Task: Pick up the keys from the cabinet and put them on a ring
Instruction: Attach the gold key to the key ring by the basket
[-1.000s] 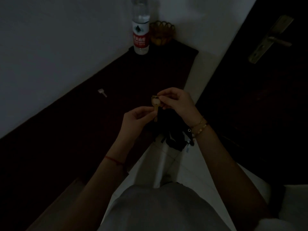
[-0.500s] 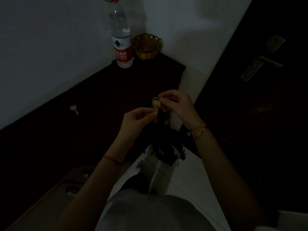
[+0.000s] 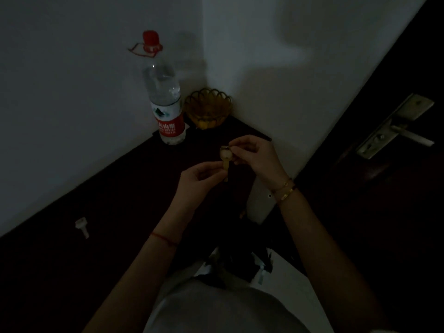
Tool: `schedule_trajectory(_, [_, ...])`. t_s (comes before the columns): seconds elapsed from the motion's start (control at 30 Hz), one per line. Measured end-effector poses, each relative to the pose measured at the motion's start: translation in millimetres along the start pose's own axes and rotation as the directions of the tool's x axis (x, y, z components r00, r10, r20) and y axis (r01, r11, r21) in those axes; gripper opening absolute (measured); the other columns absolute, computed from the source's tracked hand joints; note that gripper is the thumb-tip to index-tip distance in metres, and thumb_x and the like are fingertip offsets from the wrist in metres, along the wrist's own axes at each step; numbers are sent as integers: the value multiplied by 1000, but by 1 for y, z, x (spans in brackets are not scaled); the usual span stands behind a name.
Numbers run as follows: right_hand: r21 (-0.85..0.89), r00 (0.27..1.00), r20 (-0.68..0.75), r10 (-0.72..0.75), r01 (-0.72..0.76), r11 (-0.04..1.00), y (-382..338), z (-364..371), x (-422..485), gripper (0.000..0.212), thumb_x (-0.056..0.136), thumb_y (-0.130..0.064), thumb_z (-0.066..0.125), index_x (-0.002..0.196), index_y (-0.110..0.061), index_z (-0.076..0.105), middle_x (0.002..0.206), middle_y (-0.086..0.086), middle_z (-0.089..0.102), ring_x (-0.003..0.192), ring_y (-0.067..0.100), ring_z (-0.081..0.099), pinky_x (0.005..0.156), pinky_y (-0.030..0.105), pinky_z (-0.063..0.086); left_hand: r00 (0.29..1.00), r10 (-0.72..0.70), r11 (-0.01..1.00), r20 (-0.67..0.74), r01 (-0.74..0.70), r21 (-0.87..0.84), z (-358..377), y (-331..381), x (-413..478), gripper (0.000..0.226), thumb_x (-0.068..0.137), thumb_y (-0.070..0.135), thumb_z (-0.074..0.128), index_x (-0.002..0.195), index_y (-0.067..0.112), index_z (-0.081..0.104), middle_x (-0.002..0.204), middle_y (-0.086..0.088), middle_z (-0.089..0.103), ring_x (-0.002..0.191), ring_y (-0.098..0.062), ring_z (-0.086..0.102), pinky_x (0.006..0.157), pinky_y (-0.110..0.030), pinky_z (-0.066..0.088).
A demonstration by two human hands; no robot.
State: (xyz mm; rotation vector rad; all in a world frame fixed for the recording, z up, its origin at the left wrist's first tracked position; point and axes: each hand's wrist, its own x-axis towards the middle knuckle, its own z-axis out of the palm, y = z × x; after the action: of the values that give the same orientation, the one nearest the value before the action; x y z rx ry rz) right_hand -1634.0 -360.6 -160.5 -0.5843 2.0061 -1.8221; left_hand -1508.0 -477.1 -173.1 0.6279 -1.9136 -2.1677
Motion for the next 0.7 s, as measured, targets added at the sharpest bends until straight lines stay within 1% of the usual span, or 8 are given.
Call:
schedule_trajectory(0.17, [12,1000,-12,-3,3,1000,-2,3,53,16,85,-4,63,100,3,65,94,13,68,80,13,66,63,17,58,1000,-11,1000,12,11,5,-8,15,50,26,81,10,71,107,12,71,90,0,76,79,-5,72,67,-12,51])
schedule_trajectory(0.27, [28,999,2,32,-33,999,-1,6,88,18,84,-4,65,101,2,65,94,11,68,81,12,66,65,17,58,999,-50,998,-20,50,26,-14,22,85,24,82,13,71,105,18,71,99,-3,76,87,-10,72,70,-17,53])
schedule_trajectory(0.37, [8,999,5,40,-40,999,2,7,102,19,84,-3,64,102,4,64,95,13,67,80,13,65,65,17,58,997,-68,996,-33,70,48,-14,23,98,27,83,12,70,110,15,70,103,-5,75,87,-11,72,69,-16,54])
schedule_trajectory(0.43, [-2,999,-6,40,-40,999,4,7,109,20,84,-2,64,103,6,63,96,14,66,79,12,65,64,15,58,997,-70,996,-26,71,57,-13,23,103,33,83,10,70,115,11,68,108,-8,73,93,-14,71,78,-21,55])
schedule_trajectory(0.5, [-12,999,-4,46,-46,999,7,7,129,22,84,0,63,104,9,63,95,16,66,76,11,64,62,14,57,997,-65,995,-48,69,75,-12,26,118,37,82,8,70,119,10,66,112,-9,72,101,-18,69,88,-28,55])
schedule_trajectory(0.57, [-24,999,9,48,-48,999,7,7,150,22,84,2,63,105,10,62,94,17,64,73,10,63,60,12,56,995,-64,995,-79,70,74,-12,30,135,39,82,7,69,121,10,65,115,-10,70,104,-20,68,92,-30,54])
schedule_trajectory(0.63, [-40,998,25,52,-51,998,7,7,174,23,83,2,63,105,10,62,95,17,64,75,12,63,59,12,55,993,-56,996,-105,62,59,-11,34,152,39,83,6,69,121,10,64,116,-11,70,105,-21,67,88,-27,54])
schedule_trajectory(0.7, [-90,998,38,49,-45,995,8,6,198,23,81,-1,66,103,7,64,97,18,66,82,18,65,63,16,57,990,-55,997,-130,61,41,-10,36,170,38,84,7,67,122,10,64,117,-12,69,107,-22,66,83,-23,53])
